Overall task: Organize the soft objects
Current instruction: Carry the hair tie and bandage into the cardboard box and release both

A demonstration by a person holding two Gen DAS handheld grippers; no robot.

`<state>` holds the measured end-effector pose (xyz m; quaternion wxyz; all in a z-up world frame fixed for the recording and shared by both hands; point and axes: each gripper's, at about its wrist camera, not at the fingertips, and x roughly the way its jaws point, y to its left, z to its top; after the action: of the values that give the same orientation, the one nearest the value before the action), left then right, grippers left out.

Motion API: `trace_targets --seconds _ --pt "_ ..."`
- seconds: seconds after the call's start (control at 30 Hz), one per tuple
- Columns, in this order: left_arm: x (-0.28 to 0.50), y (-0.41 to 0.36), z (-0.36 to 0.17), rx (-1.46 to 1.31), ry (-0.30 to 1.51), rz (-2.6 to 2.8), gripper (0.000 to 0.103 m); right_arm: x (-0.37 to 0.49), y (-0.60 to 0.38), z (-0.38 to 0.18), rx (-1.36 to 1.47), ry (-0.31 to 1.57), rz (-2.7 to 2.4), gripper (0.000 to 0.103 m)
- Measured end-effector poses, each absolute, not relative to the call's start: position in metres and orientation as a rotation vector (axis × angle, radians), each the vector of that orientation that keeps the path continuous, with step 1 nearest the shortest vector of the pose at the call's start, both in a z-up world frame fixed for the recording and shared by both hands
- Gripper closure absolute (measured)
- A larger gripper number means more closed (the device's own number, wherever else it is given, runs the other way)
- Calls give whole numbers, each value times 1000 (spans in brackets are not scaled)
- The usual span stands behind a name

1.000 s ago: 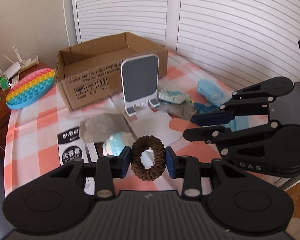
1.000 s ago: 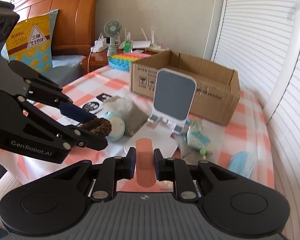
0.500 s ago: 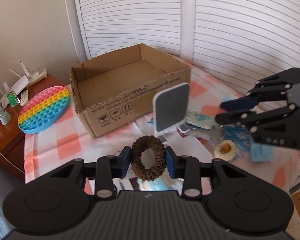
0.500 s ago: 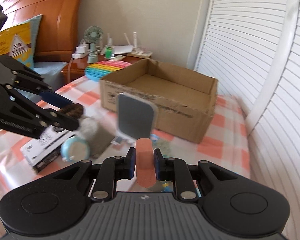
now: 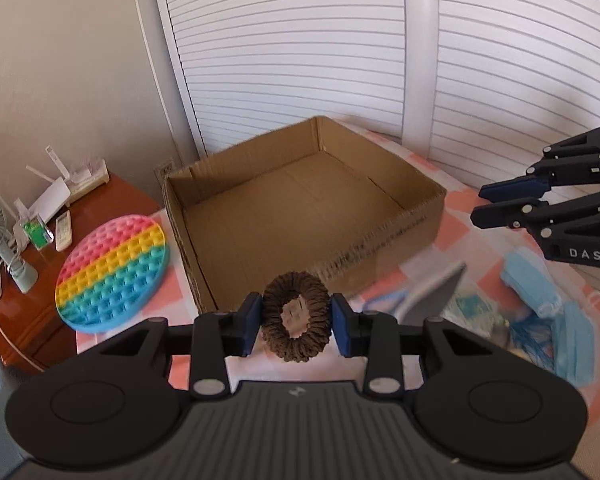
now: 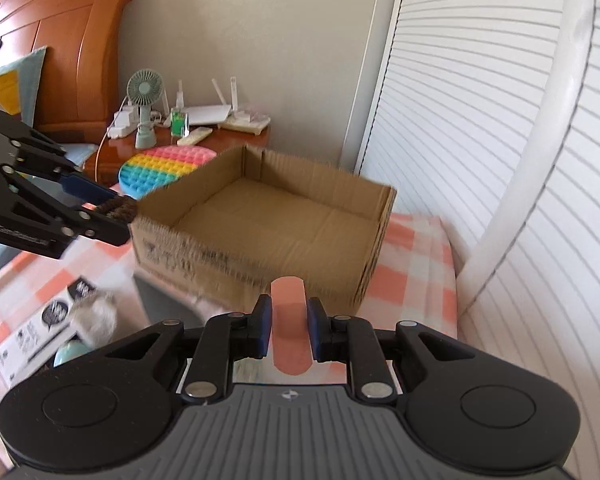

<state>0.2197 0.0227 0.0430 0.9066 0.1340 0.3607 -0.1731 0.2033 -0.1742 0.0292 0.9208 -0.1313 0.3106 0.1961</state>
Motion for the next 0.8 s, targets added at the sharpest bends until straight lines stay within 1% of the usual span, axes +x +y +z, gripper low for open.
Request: trace_targets --seconds 0.2,0.4,0.47,0.5,0.53,0.57,0.63,0.8 --pt "269 6 52 272 713 -369 67 243 -166 43 -266 620 416 81" --pt "319 -9 45 243 729 -368 67 286 -160 40 -259 638 416 81" --pt "334 -12 40 235 738 -369 60 297 -159 37 -254 650 413 81" --pt "341 -13 37 234 742 -373 46 302 -158 35 -253 654 413 81" --pt "345 -13 34 231 745 -372 24 307 -158 33 -251 659 415 81" --pt "348 -13 32 229 733 -366 19 310 -158 31 -252 663 416 81" --pt "349 -10 31 246 703 -345 17 317 -156 28 -249 667 422 81" --pt "345 17 34 246 704 -299 14 339 -146 22 -249 688 429 81"
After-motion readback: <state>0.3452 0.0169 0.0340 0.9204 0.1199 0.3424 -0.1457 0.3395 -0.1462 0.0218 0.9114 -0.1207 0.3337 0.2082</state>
